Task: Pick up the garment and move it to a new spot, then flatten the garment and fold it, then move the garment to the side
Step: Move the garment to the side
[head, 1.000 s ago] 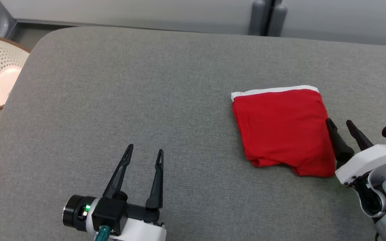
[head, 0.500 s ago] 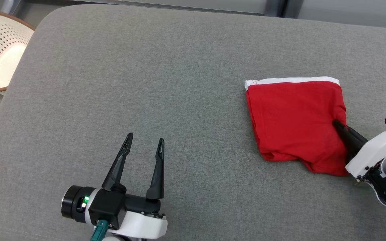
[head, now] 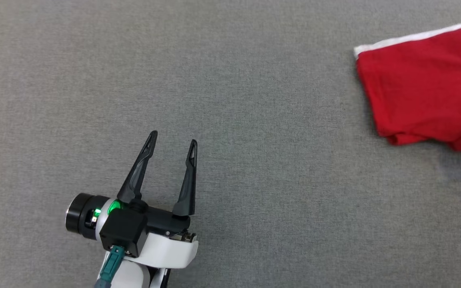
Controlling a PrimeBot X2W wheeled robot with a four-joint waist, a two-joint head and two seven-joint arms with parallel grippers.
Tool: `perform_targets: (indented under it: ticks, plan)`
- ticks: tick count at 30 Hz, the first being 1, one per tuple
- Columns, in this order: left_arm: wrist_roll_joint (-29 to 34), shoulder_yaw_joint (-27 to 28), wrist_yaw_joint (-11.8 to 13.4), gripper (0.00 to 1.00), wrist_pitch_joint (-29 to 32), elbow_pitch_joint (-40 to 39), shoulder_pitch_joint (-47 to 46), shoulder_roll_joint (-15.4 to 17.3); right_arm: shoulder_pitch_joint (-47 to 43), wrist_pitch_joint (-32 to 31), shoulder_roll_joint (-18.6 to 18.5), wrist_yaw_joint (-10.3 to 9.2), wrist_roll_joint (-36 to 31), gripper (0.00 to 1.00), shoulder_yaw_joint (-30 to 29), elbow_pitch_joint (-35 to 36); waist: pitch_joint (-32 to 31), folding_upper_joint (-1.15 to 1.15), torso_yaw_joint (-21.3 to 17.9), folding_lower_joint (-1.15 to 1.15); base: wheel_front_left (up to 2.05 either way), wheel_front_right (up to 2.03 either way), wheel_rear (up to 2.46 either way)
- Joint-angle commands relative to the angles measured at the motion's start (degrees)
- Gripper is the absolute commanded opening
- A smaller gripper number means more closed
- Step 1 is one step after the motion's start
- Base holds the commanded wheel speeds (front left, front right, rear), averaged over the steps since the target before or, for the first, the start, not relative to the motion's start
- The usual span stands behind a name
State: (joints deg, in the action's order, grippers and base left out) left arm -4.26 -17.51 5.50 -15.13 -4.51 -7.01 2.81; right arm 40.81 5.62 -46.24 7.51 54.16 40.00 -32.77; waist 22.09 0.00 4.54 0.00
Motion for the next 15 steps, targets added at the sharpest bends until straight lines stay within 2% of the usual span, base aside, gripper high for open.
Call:
perform_targets:
  ticks: [1,9,10,15]
  plan:
    - [0.92,0.21,-0.77,1.0,0.03,-0.25,-1.82,0.2,2.01,0.68,-1.58,-0.05,-1.21,0.0,-0.39,-0.67,3.19,0.0,-2.27,0.0,0.0,0.0,0.0]
    - [3.4,0.49,-3.32,1.0,0.02,-1.37,-6.97,0.19,8.88,-0.61,-8.76,-0.06,-5.65,0.0,-3.15,-2.82,9.65,0.0,-3.09,0.0,0.0,0.0,0.0]
    - [3.4,0.49,-3.32,1.0,0.02,-1.37,-6.97,0.19,8.88,-0.61,-8.76,-0.06,-5.65,0.0,-3.15,-2.82,9.65,0.0,-3.09,0.0,0.0,0.0,0.0]
    - [2.93,0.62,-3.99,1.0,0.02,-1.91,-8.05,0.19,10.33,-1.41,-13.52,-0.06,-6.97,0.0,-5.02,-3.0,11.62,0.0,-2.58,0.0,0.0,0.0,0.0]
